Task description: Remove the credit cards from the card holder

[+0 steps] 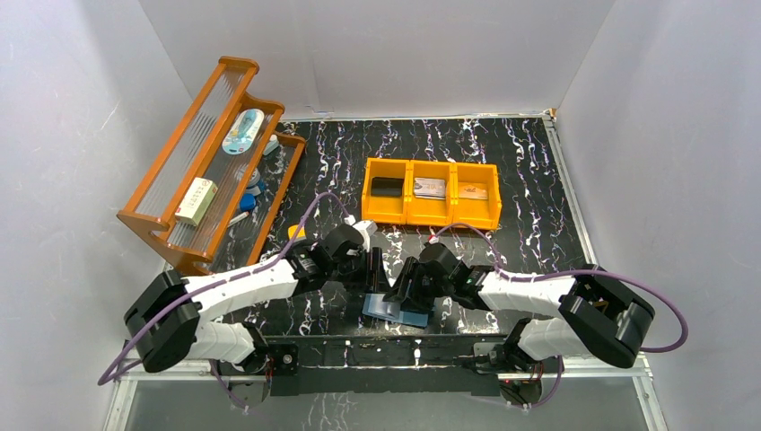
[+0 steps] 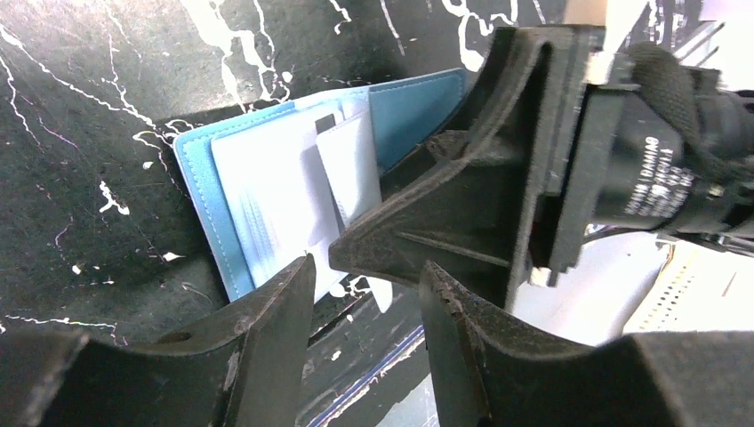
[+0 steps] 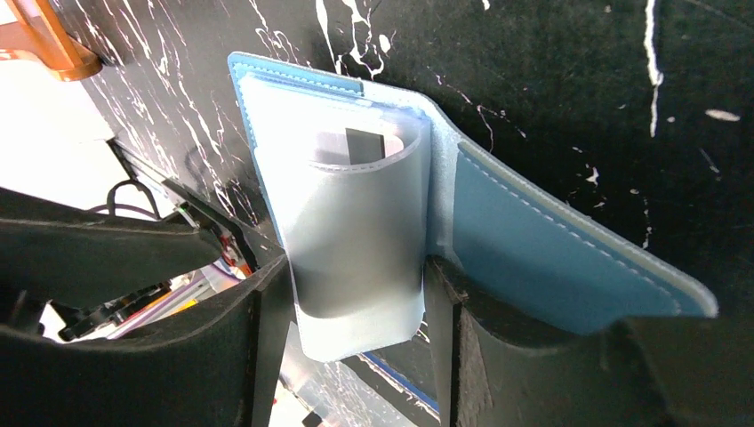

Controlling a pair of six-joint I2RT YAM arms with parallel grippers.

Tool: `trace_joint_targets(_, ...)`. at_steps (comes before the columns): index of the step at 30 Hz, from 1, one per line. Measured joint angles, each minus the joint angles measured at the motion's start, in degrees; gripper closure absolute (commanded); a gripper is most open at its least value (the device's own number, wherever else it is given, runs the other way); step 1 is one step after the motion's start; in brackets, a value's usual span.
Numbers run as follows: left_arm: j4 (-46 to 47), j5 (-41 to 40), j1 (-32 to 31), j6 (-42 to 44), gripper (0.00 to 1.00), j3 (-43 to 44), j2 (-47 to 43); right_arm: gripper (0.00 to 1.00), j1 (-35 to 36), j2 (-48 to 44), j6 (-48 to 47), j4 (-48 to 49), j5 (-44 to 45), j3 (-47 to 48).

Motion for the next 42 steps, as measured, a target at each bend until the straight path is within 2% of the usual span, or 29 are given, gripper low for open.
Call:
trace_joint_targets(7, 0.1, -0.7, 0.0, -3.9, 0.59, 0.2, 3.7, 0.38, -0.1, 0.0, 0.3, 0.8, -0.5, -0.2)
trace_joint_targets(14, 2.4, -2.1, 0.4, -9.0, 0.73, -0.2, 3.8, 0.38, -0.1, 0.0, 0.3, 1.0, -0.5, -0.4)
trace_joint_targets(22, 3.7, -4.0, 2.3, -13.4, 0.77, -3.1, 4.2, 0.37, -0.3, 0.0, 0.2, 1.6, -0.7, -0.9)
trace_joint_targets(35, 3.7, 4.7, 3.7, -5.4, 0.78, 4.0, 15.5, 0.35, -0.4, -0.1, -0.2, 1.7, -0.9, -0.9)
trace_joint_targets(42, 4.5, 9.1, 4.3, -2.4, 0.76, 4.2, 17.4, 0.19, -0.4, -0.6, -2.9, 0.2, -2.2, 0.0)
